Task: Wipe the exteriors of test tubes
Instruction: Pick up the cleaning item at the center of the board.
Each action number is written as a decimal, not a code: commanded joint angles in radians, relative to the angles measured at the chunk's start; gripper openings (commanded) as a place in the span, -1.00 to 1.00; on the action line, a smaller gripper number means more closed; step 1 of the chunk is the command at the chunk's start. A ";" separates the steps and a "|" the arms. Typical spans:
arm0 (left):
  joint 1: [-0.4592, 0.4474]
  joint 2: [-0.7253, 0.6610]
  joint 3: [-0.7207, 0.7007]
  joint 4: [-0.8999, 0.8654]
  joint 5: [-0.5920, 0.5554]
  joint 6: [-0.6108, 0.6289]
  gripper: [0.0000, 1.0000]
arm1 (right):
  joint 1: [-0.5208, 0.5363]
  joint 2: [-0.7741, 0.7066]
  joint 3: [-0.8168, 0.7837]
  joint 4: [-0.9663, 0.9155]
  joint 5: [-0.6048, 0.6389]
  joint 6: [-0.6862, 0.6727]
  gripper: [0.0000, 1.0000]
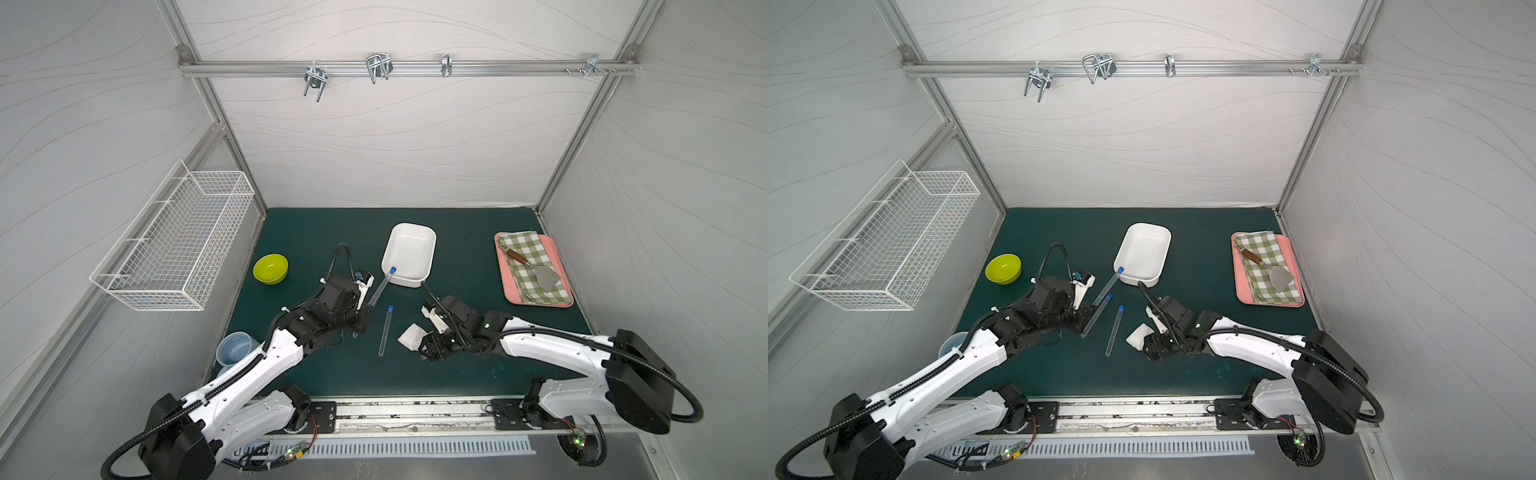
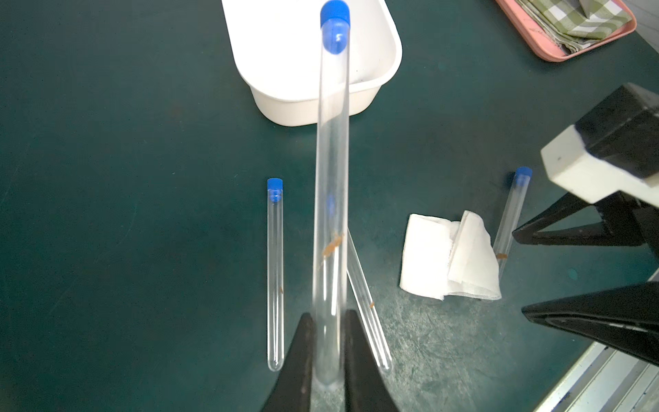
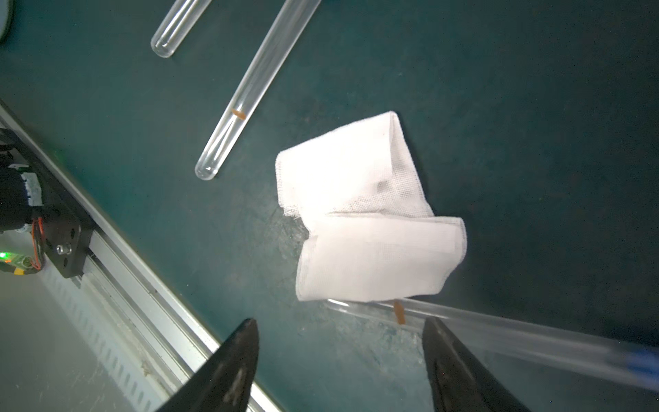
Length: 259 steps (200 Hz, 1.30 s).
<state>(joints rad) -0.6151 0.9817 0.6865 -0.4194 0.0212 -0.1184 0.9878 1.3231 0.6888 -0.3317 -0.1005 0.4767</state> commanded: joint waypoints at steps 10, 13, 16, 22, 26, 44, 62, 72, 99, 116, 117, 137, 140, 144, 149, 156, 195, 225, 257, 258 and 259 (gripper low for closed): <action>0.004 -0.014 -0.002 -0.002 0.006 -0.025 -0.74 | 0.007 0.071 0.035 0.056 -0.005 0.027 0.27; 0.004 -0.014 -0.002 -0.003 0.008 -0.025 -0.74 | 0.008 0.081 0.037 0.058 -0.003 0.030 0.25; 0.003 -0.015 -0.002 -0.003 0.011 -0.024 -0.74 | 0.007 0.089 0.040 0.057 -0.003 0.032 0.23; 0.005 -0.017 -0.004 -0.004 0.015 -0.026 -0.74 | 0.008 0.108 0.047 0.054 -0.002 0.034 0.20; 0.004 -0.018 -0.004 -0.006 0.017 -0.025 -0.74 | 0.007 0.121 0.051 0.050 -0.005 0.034 0.17; 0.003 -0.027 -0.007 -0.008 0.028 -0.023 -0.75 | 0.008 0.160 0.069 0.047 -0.015 0.038 -0.01; 0.004 -0.035 -0.013 -0.001 0.031 -0.020 -0.75 | 0.006 0.184 0.083 0.030 -0.008 0.037 -0.26; 0.005 -0.036 -0.016 0.001 0.032 -0.018 -0.75 | 0.007 0.192 0.086 0.021 0.000 0.037 -0.36; 0.003 -0.029 -0.016 0.006 0.044 -0.015 -0.75 | 0.007 0.222 0.088 -0.003 0.003 0.036 -0.56; 0.003 -0.023 -0.016 0.009 0.049 -0.014 -0.76 | 0.007 0.241 0.086 -0.012 0.017 0.035 -0.71; 0.003 -0.023 -0.016 0.009 0.049 -0.013 -0.76 | 0.008 0.241 0.085 -0.014 0.019 0.035 -0.72; 0.004 -0.018 -0.017 0.017 0.051 -0.012 -0.76 | 0.005 0.250 0.083 -0.019 0.041 0.035 -1.00; 0.003 -0.017 -0.017 0.018 0.052 -0.012 -0.76 | 0.006 0.248 0.083 -0.022 0.043 0.034 -1.00; 0.003 -0.016 -0.016 0.020 0.054 -0.012 -0.76 | 0.006 0.244 0.084 -0.023 0.046 0.034 -1.00; 0.003 -0.013 -0.016 0.023 0.055 -0.010 -0.77 | 0.005 0.236 0.086 -0.028 0.048 0.031 -1.00; 0.004 -0.012 -0.016 0.024 0.055 -0.009 -0.77 | 0.006 0.222 0.089 -0.034 0.050 0.031 -1.00; 0.003 0.003 -0.007 0.034 0.078 0.012 -0.77 | -0.011 0.017 0.123 -0.086 0.029 0.004 -1.00; 0.003 0.034 0.012 0.069 0.141 0.040 -0.79 | -0.075 -0.127 0.179 -0.146 -0.051 -0.052 -1.00; -0.001 0.103 0.049 0.104 0.251 0.068 -0.80 | -0.138 -0.194 0.251 -0.160 -0.155 -0.090 -1.00; -0.001 0.105 0.049 0.105 0.254 0.068 -0.80 | -0.140 -0.195 0.253 -0.161 -0.158 -0.091 -1.00; -0.003 0.106 0.052 0.106 0.259 0.069 -0.80 | -0.141 -0.194 0.256 -0.160 -0.162 -0.091 -1.00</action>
<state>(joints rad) -0.6151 1.0473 0.6750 -0.3790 0.1684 -0.0849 0.8810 1.1522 0.9016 -0.4313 -0.1654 0.4286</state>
